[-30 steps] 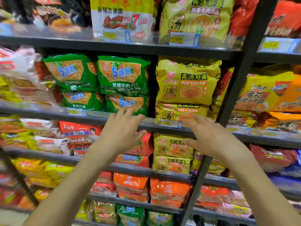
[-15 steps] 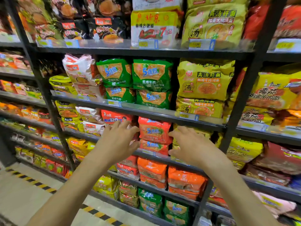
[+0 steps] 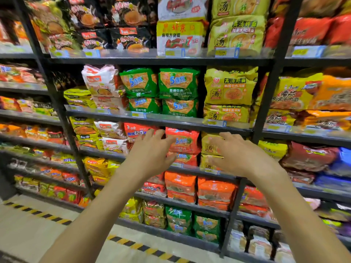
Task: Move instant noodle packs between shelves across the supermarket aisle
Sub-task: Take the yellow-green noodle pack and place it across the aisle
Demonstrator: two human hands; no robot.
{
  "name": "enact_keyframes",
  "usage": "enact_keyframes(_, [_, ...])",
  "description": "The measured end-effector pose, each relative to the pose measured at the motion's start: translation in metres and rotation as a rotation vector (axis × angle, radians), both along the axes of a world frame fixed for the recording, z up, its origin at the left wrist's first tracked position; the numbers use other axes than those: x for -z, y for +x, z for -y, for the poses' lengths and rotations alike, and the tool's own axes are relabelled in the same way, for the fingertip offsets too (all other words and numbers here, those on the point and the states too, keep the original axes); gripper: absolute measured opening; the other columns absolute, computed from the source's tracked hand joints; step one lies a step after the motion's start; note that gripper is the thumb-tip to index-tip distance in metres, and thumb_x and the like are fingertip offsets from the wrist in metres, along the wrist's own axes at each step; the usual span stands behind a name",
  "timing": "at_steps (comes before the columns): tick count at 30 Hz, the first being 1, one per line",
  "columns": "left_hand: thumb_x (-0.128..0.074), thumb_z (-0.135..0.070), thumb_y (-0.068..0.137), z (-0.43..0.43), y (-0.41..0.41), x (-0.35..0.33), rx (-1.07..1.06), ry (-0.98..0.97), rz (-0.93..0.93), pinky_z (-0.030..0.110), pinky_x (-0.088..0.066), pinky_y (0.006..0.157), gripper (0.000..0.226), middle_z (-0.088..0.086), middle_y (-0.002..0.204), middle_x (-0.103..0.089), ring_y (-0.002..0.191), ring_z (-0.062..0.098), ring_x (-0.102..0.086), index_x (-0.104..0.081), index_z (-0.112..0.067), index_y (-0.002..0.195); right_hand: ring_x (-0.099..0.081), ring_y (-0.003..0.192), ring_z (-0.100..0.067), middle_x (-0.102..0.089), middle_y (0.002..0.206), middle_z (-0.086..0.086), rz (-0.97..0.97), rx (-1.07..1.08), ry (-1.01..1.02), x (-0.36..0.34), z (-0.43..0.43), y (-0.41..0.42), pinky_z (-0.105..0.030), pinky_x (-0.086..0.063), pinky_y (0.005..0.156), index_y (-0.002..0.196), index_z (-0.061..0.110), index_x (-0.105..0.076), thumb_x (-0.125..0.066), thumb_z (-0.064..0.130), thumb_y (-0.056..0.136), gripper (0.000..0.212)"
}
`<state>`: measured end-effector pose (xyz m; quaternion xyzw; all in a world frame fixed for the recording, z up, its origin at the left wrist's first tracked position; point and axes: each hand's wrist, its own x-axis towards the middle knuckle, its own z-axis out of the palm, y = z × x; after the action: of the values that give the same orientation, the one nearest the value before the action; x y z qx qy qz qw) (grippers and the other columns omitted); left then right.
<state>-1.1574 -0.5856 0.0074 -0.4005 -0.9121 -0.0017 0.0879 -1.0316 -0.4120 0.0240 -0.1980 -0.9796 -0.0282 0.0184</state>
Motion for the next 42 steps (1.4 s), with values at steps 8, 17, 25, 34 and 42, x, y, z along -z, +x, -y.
enact_keyframes(8, [-0.044, -0.053, 0.103, 0.022, 0.049, 0.006, 0.121, -0.090, 0.000, 0.057, -0.033, 0.114, 0.059, 0.011, 0.159, -0.035, 0.147, 0.036, -0.031, -0.033, -0.029, 0.156, -0.036, 0.141, -0.034, -0.033, 0.158, -0.009, 0.002, 0.101, -0.011, 0.020, 0.041, 0.079, -0.049, -0.042, 0.109, 0.154, 0.025, -0.032, -0.051, 0.050, 0.100, 0.062])
enact_keyframes(17, [-0.044, -0.054, 0.102, -0.006, 0.132, 0.008, 0.279, -0.106, 0.016, 0.055, -0.032, 0.115, 0.057, 0.009, 0.159, -0.037, 0.148, 0.035, -0.030, -0.035, -0.029, 0.154, -0.035, 0.143, -0.031, -0.035, 0.156, -0.006, 0.037, 0.261, -0.044, 0.034, 0.031, 0.179, -0.046, -0.040, 0.111, 0.156, 0.025, -0.028, -0.051, 0.046, 0.100, 0.064])
enact_keyframes(25, [-0.042, -0.054, 0.103, -0.073, 0.206, -0.008, 0.290, -0.079, -0.041, 0.057, -0.031, 0.116, 0.058, 0.009, 0.161, -0.034, 0.149, 0.036, -0.029, -0.033, -0.031, 0.155, -0.036, 0.139, -0.033, -0.041, 0.151, -0.009, 0.041, 0.308, 0.004, 0.023, -0.024, 0.259, -0.046, -0.040, 0.106, 0.153, 0.023, -0.032, -0.052, 0.050, 0.099, 0.063])
enact_keyframes(34, [-0.043, -0.055, 0.103, -0.161, 0.288, -0.019, 0.273, -0.040, -0.035, 0.052, -0.036, 0.115, 0.058, 0.008, 0.161, -0.035, 0.147, 0.034, -0.034, -0.034, -0.031, 0.155, -0.036, 0.141, -0.032, -0.039, 0.154, -0.007, 0.049, 0.341, 0.076, 0.001, -0.113, 0.354, -0.046, -0.041, 0.108, 0.154, 0.025, -0.029, -0.052, 0.046, 0.100, 0.062])
enact_keyframes(42, [-0.045, -0.056, 0.102, -0.223, 0.320, -0.047, 0.296, 0.015, -0.065, 0.052, -0.041, 0.109, 0.061, 0.004, 0.160, -0.038, 0.146, 0.031, -0.036, -0.032, -0.032, 0.156, -0.041, 0.134, -0.032, -0.046, 0.145, -0.009, 0.020, 0.414, 0.105, -0.031, -0.179, 0.396, -0.042, -0.046, 0.094, 0.150, 0.023, -0.037, -0.051, 0.046, 0.100, 0.056])
